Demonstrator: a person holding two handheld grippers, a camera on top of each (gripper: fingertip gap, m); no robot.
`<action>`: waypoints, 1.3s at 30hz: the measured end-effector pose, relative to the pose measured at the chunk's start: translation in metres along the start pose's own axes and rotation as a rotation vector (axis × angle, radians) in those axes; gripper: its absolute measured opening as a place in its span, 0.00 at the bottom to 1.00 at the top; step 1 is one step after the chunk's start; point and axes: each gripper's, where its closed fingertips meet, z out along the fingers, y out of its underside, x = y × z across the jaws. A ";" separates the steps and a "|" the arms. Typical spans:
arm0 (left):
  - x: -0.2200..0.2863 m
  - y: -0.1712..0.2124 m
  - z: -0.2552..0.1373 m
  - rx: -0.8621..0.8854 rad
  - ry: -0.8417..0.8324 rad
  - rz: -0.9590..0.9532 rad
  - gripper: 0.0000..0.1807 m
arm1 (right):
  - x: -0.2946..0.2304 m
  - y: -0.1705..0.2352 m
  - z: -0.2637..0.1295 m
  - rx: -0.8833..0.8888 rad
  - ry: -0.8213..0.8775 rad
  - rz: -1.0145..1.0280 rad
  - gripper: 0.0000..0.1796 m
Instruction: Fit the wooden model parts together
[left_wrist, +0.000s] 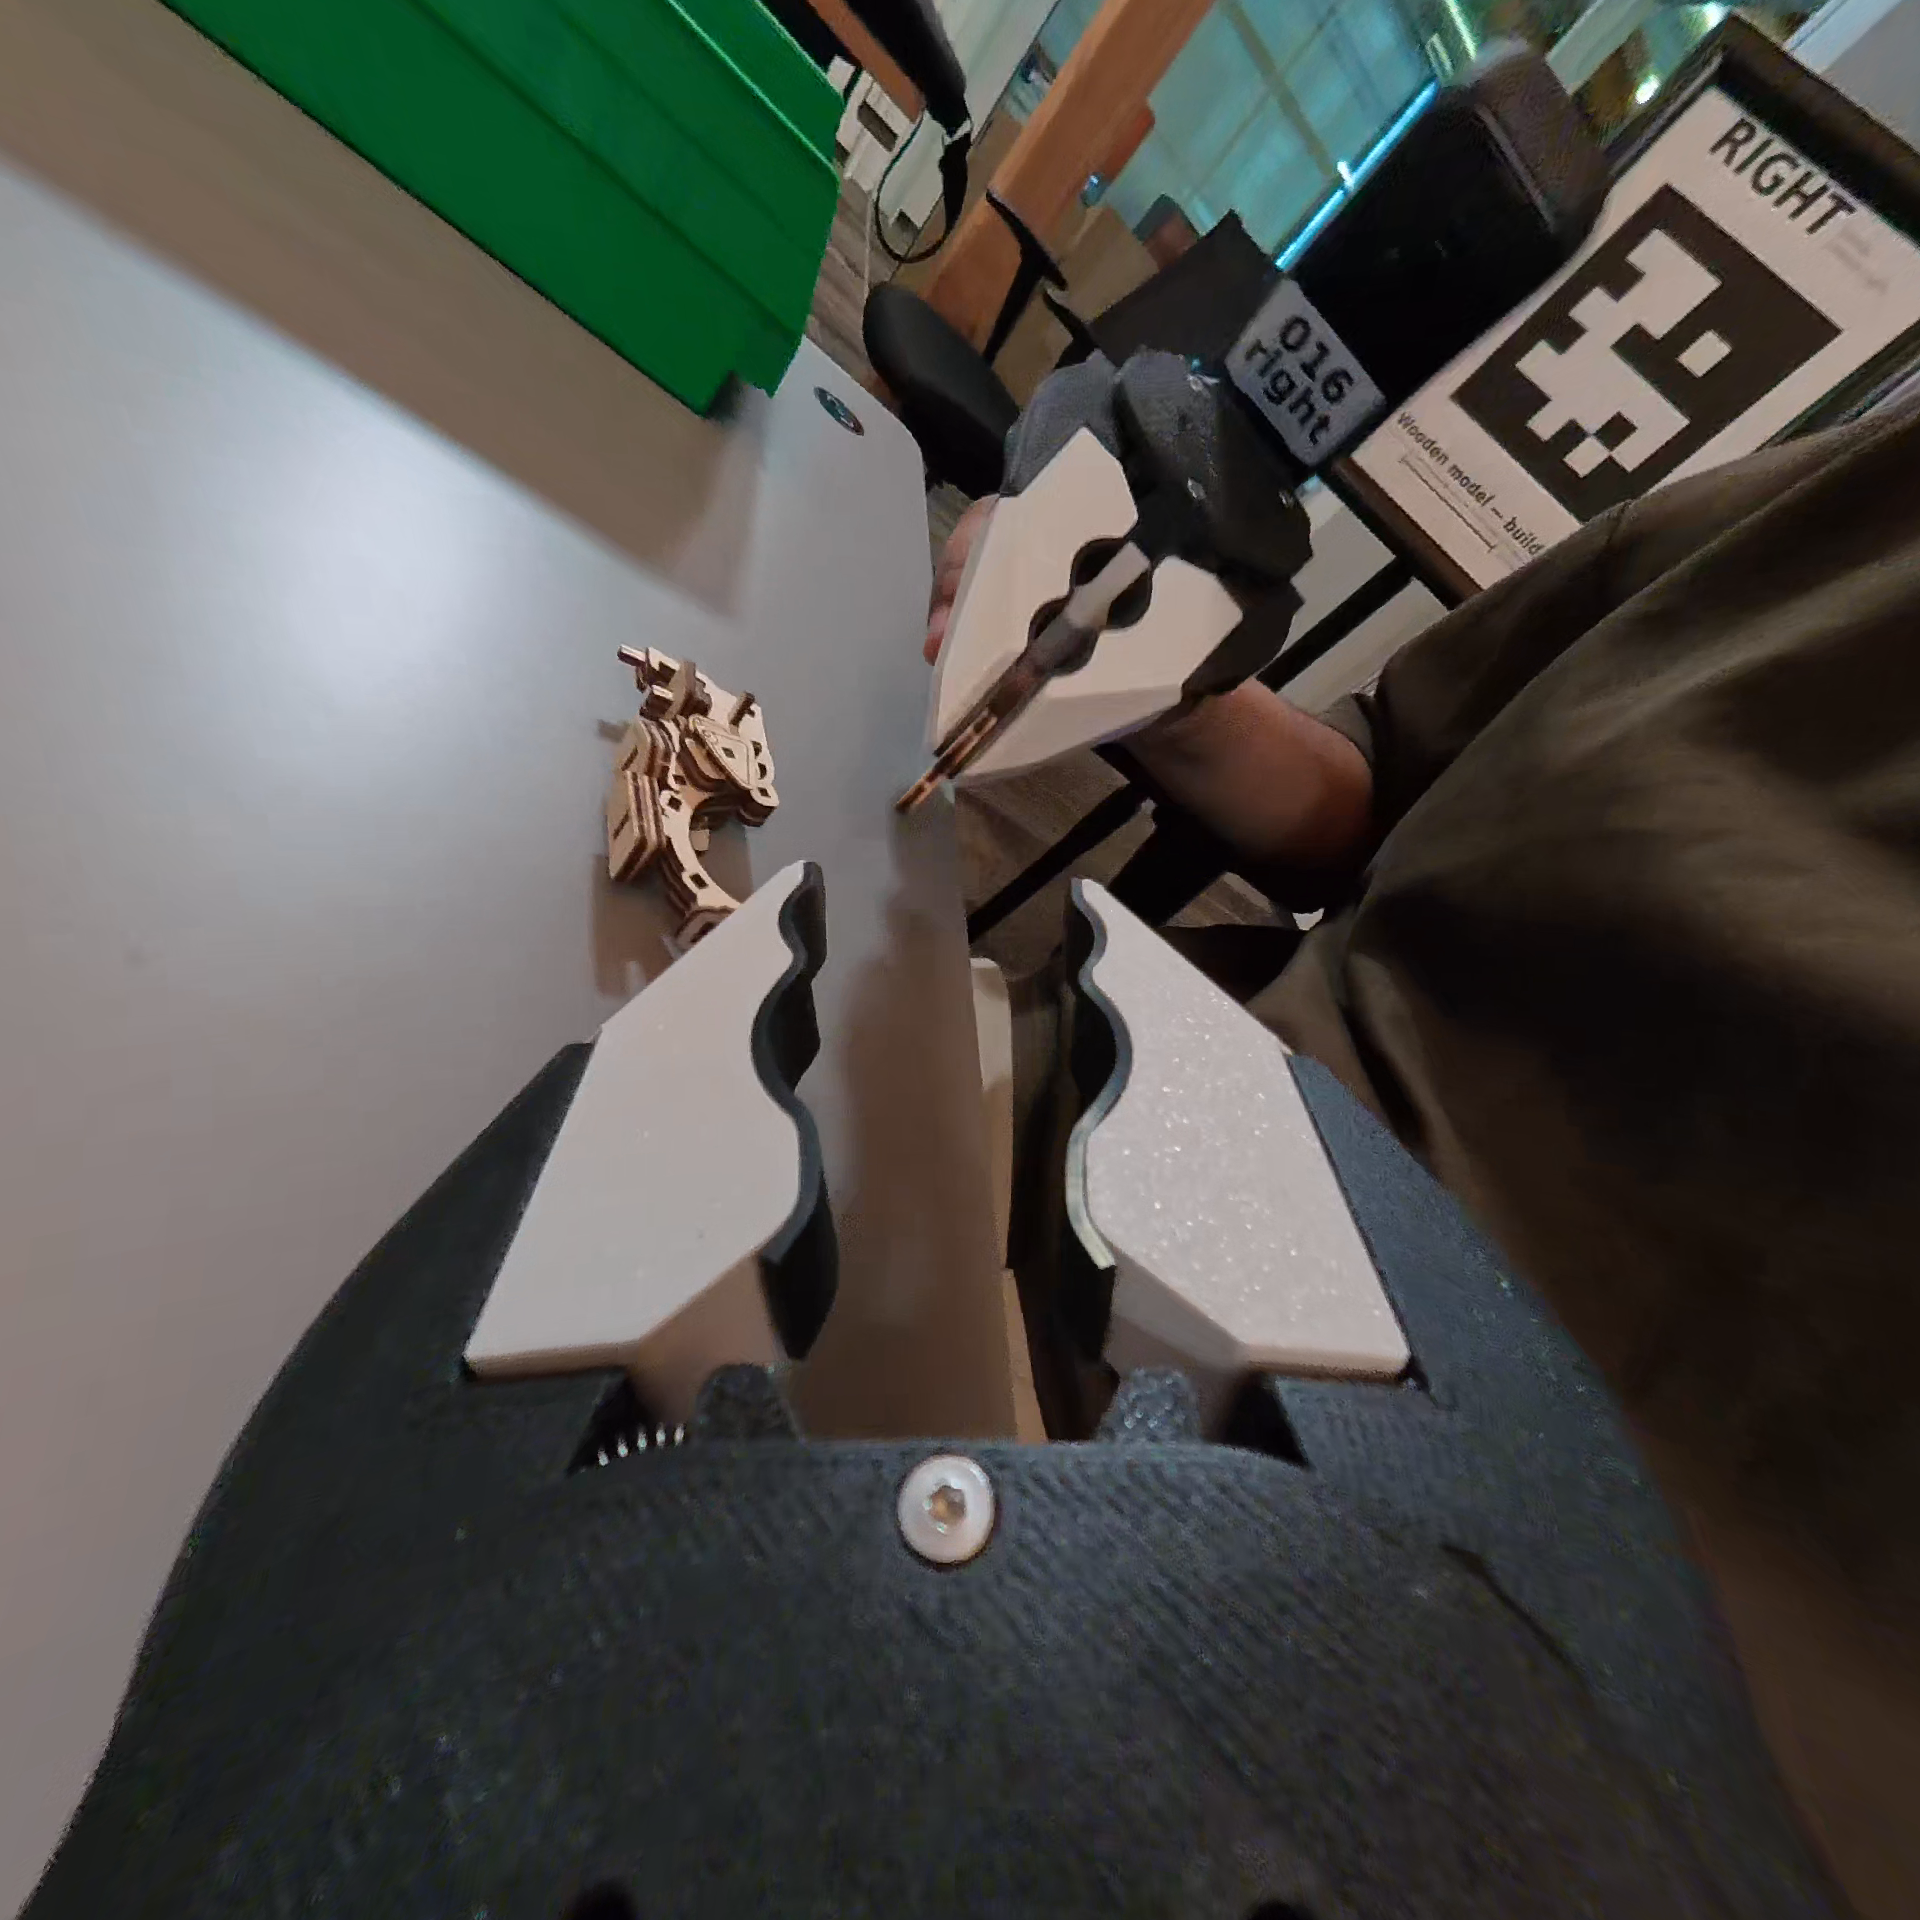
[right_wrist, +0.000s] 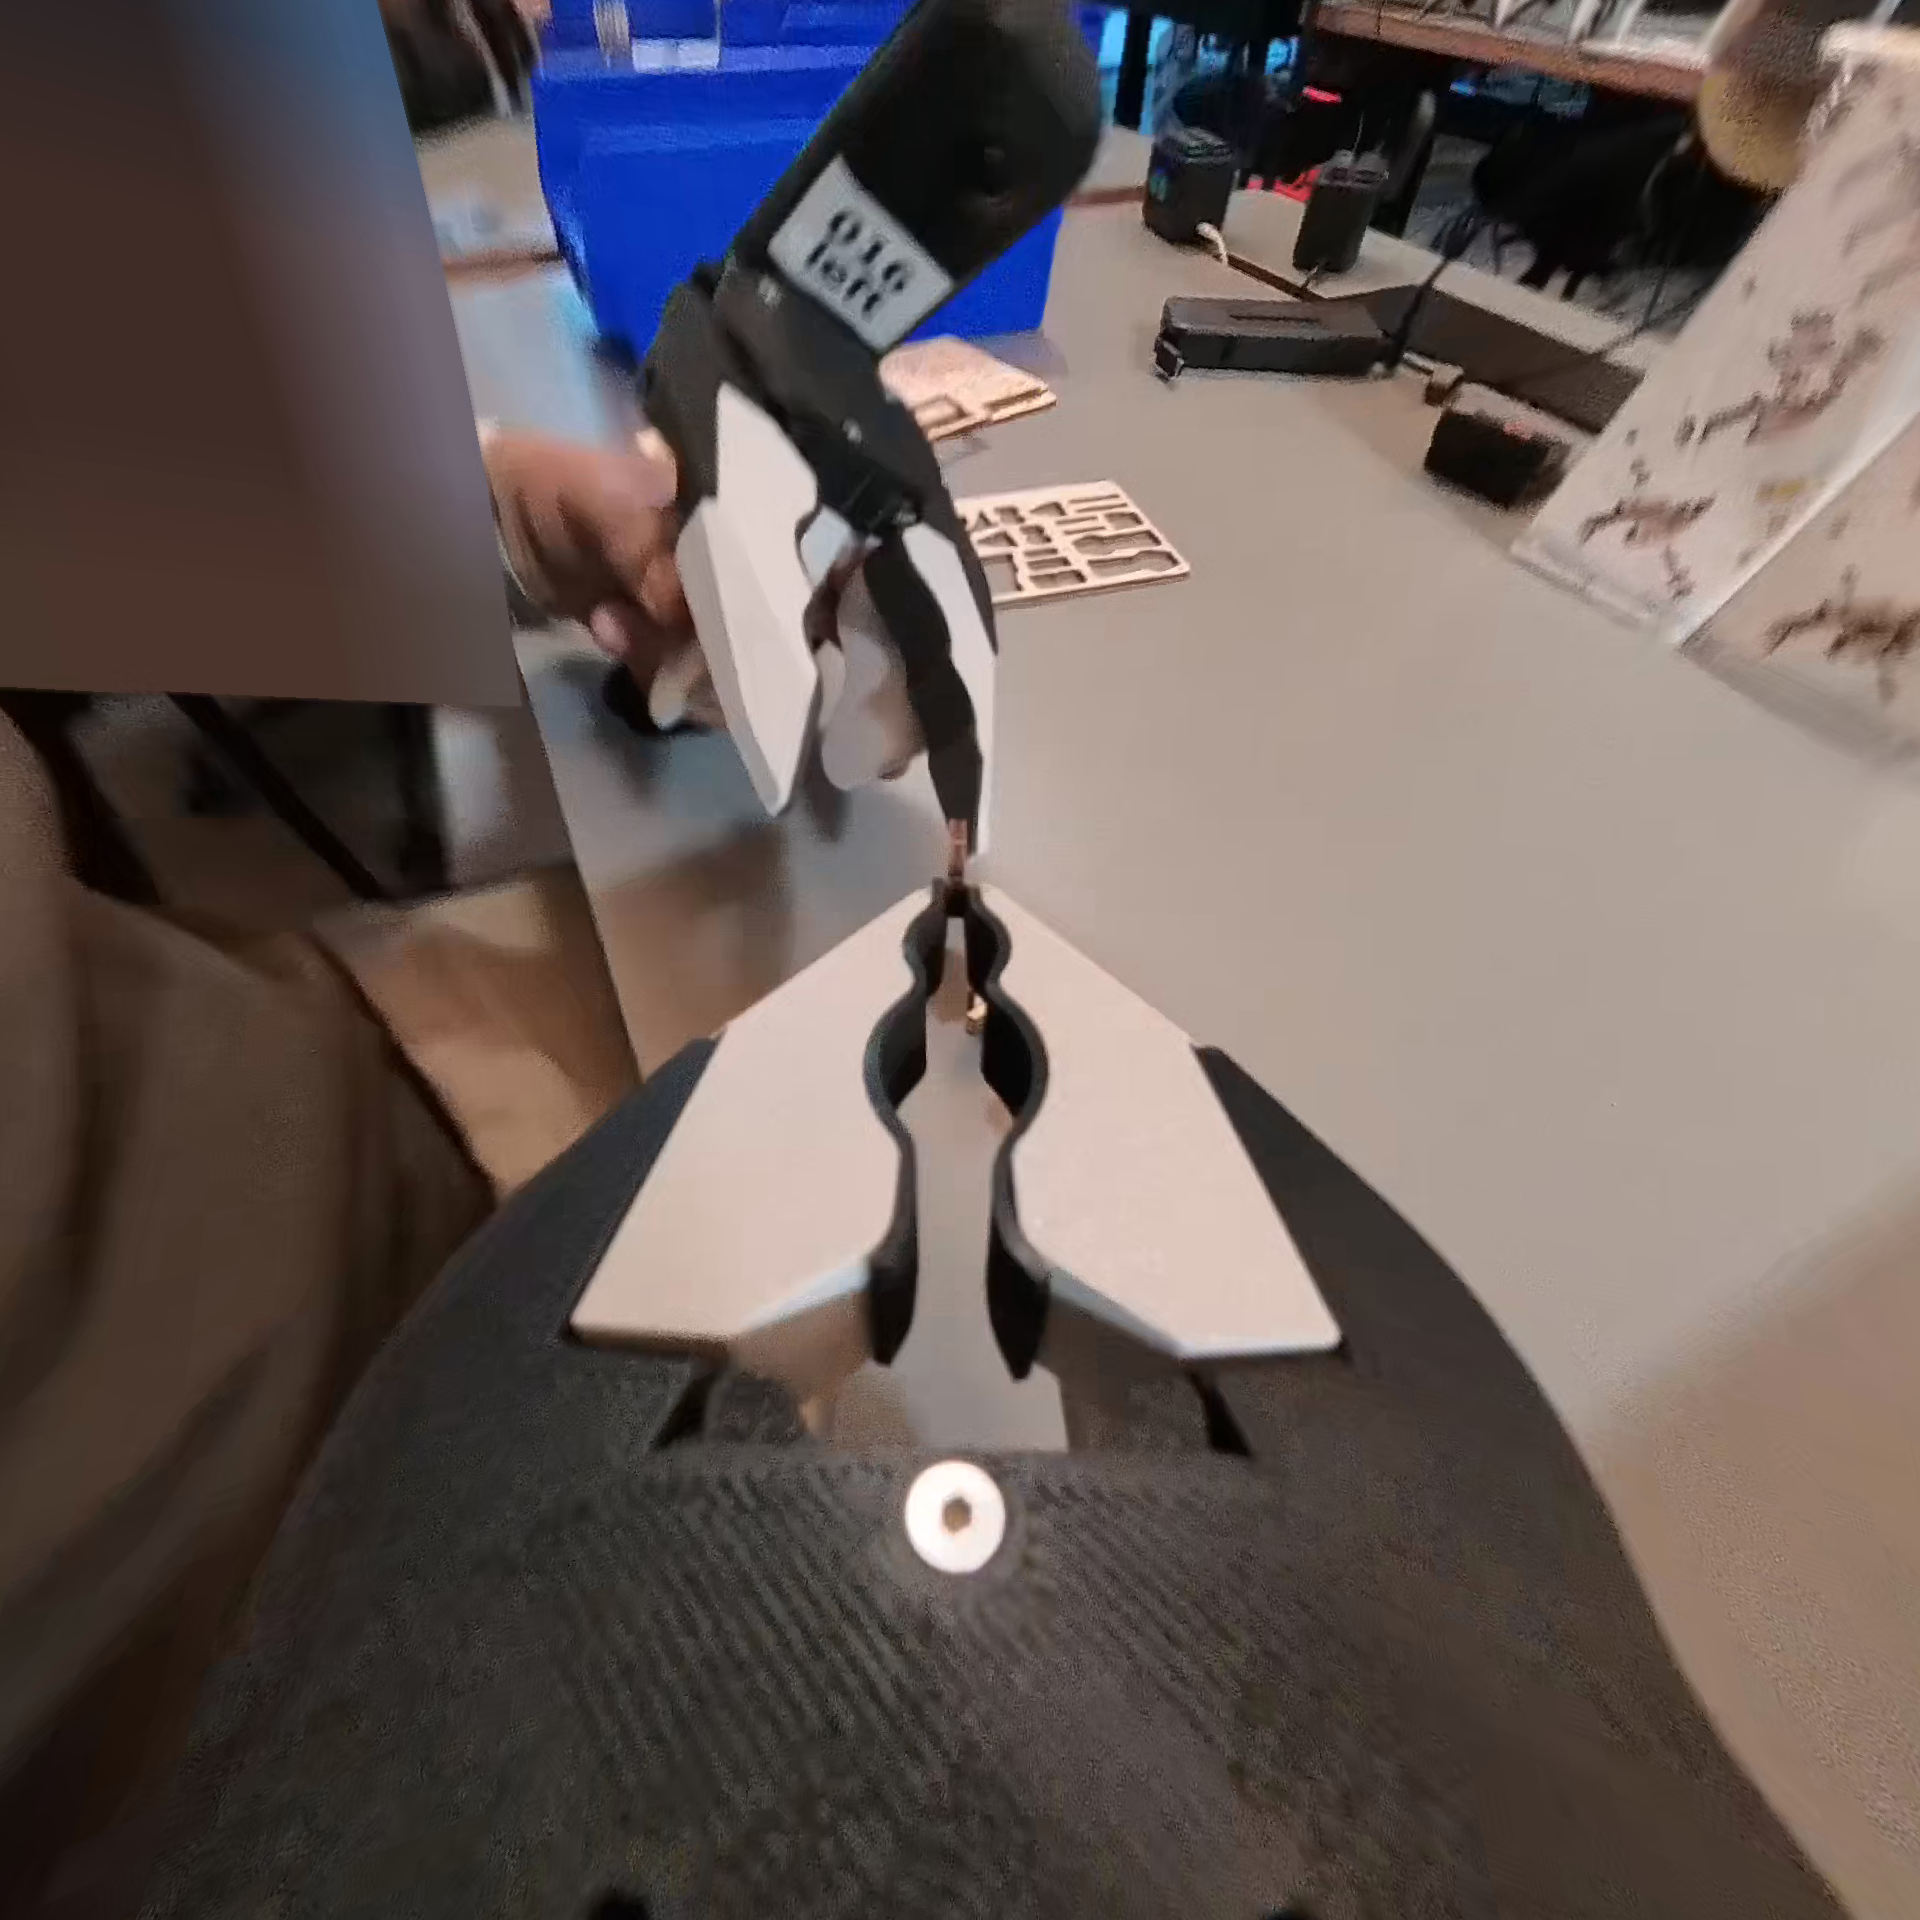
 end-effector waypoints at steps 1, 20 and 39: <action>-0.002 -0.001 0.002 -0.001 -0.011 0.005 0.24 | 0.002 -0.001 -0.003 0.025 -0.029 0.088 0.01; 0.015 -0.017 0.027 0.048 0.128 0.030 0.04 | -0.003 -0.006 -0.023 0.160 -0.316 0.698 0.01; -0.001 -0.037 0.015 0.179 0.102 -0.105 0.00 | 0.028 -0.022 -0.042 0.297 -0.111 0.557 0.12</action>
